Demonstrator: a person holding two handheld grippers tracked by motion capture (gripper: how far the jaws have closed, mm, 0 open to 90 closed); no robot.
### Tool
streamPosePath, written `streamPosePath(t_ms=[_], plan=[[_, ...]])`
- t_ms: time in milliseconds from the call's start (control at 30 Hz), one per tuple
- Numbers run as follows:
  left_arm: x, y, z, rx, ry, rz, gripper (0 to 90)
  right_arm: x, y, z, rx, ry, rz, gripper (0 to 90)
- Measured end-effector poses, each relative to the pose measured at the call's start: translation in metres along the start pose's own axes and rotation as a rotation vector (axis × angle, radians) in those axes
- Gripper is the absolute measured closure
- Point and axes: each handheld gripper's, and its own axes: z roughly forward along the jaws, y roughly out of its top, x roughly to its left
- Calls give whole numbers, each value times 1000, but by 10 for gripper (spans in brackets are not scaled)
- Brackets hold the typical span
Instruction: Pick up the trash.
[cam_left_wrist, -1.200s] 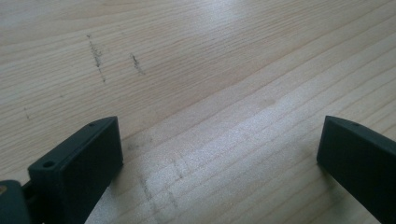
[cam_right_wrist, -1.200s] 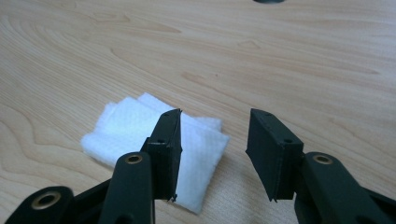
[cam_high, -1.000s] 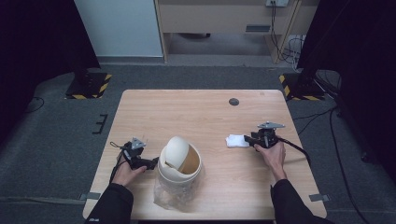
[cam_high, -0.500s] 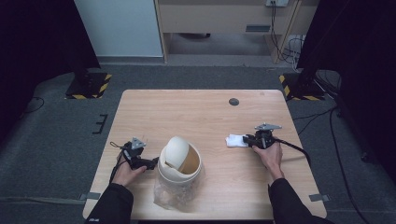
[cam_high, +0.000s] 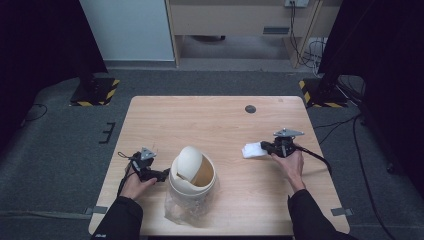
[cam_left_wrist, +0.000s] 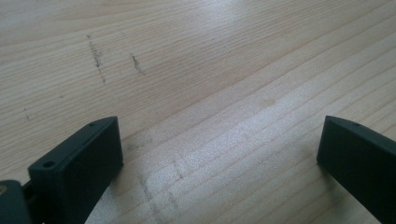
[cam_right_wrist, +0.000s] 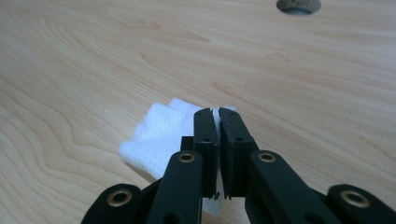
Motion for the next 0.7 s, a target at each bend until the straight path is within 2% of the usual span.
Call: streamPosePath(t_ms=[167, 233, 533, 700], plan=[[0, 0, 0, 0, 0, 0, 0, 2, 8, -12, -48, 11, -5, 864], [0, 0, 0, -1, 0, 0, 0, 1, 12, -21, -88, 15, 1, 862], [0, 0, 0, 0, 1, 0, 0, 3, 20, -46, -174, 23, 23, 863], [0, 0, 0, 0, 0, 0, 0, 10, 26, -61, -215, 35, 2, 863]])
